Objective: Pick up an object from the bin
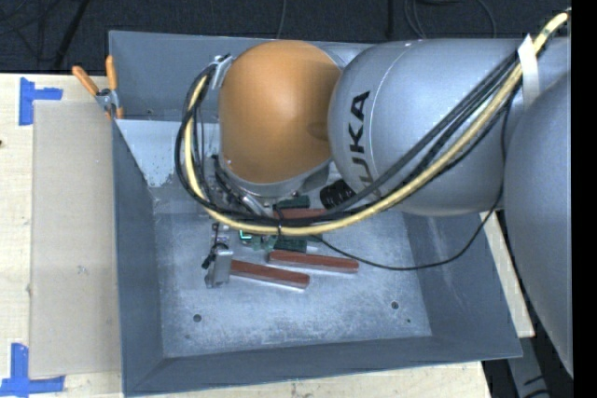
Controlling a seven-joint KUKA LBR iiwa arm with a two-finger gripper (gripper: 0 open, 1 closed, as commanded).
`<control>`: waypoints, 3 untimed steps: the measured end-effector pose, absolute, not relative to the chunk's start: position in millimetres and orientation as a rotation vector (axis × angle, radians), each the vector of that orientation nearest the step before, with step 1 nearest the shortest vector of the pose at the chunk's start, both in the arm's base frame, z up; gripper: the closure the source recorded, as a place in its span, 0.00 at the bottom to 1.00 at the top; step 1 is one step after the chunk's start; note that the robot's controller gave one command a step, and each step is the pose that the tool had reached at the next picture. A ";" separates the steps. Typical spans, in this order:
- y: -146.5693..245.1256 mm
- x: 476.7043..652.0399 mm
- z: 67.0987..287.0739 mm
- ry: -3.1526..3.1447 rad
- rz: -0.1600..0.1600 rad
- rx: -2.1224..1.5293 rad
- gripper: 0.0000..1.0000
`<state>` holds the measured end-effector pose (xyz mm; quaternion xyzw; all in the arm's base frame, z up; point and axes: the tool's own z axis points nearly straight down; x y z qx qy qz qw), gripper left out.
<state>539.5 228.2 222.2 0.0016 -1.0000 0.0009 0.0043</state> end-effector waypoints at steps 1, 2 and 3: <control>147.9 539.1 64.5 -3.132 0.007 -0.002 0.00; 121.7 544.4 100.5 -3.139 0.000 -0.169 0.00; 114.1 554.7 99.4 -3.121 0.000 -0.359 0.00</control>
Offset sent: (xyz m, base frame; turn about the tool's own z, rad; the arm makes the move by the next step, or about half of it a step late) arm 0.0018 -0.0774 -0.1522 0.0018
